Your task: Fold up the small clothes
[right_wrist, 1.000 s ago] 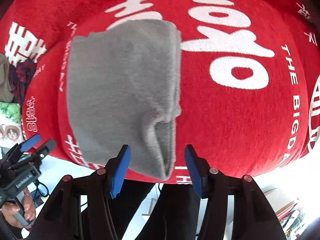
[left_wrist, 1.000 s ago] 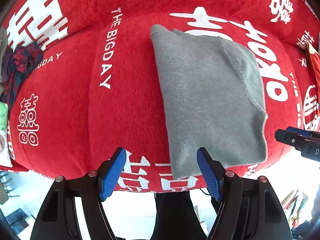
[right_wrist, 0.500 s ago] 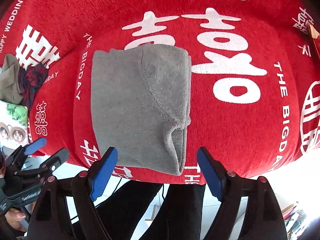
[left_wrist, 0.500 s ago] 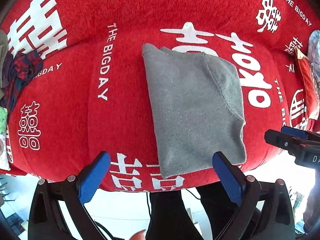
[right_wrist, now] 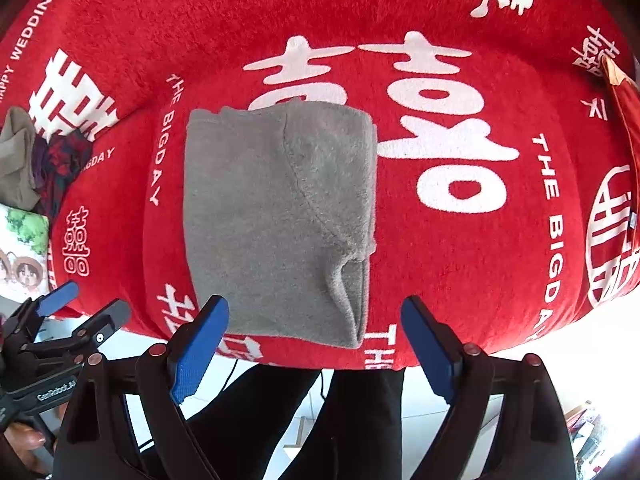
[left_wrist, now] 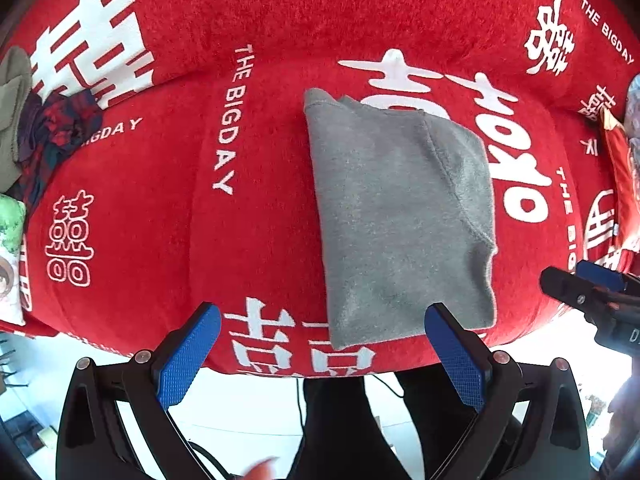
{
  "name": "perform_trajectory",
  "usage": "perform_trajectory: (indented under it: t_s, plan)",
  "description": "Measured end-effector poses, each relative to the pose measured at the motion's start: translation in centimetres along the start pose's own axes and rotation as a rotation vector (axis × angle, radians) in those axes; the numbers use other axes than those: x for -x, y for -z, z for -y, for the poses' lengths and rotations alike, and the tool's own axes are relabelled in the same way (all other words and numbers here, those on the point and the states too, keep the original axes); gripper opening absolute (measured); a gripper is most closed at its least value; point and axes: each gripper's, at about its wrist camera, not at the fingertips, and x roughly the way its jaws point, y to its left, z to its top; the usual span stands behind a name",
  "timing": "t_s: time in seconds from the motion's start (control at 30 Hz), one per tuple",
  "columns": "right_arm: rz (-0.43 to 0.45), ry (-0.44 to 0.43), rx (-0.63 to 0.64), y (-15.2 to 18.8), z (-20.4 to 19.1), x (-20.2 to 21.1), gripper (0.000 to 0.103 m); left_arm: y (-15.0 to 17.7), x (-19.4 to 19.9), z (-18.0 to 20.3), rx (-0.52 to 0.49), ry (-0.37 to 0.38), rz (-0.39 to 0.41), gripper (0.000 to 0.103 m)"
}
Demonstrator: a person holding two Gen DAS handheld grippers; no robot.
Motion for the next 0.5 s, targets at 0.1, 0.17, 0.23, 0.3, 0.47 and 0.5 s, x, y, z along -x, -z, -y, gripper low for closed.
perform_trajectory:
  t_s: [0.1, 0.17, 0.23, 0.3, 0.47, 0.5]
  plan:
    - [-0.014, 0.021, 0.012, 0.07, -0.36, 0.12, 0.09, 0.05, 0.28, 0.04, 0.002, -0.009, 0.012, 0.102]
    - [-0.018, 0.03, 0.015, 0.07, -0.43, 0.16, 0.09, 0.05, 0.46, 0.17, -0.003, -0.024, 0.024, 0.102]
    - [-0.02, 0.038, 0.018, 0.07, -0.43, 0.2, 0.09, -0.06, 0.5, 0.25, -0.003, -0.032, 0.026, 0.102]
    - [-0.023, 0.046, 0.019, 0.02, -0.35, 0.23, 0.09, -0.18, 0.41, 0.35, 0.001, -0.025, 0.013, 0.102]
    - [-0.011, 0.058, 0.01, 0.05, -0.07, 0.51, 0.09, -0.28, 0.68, 0.71, -0.002, -0.043, 0.012, 0.102]
    - [-0.007, 0.061, 0.009, 0.05, -0.06, 0.56, 0.09, -0.29, 0.76, 0.77, -0.005, -0.048, 0.015, 0.102]
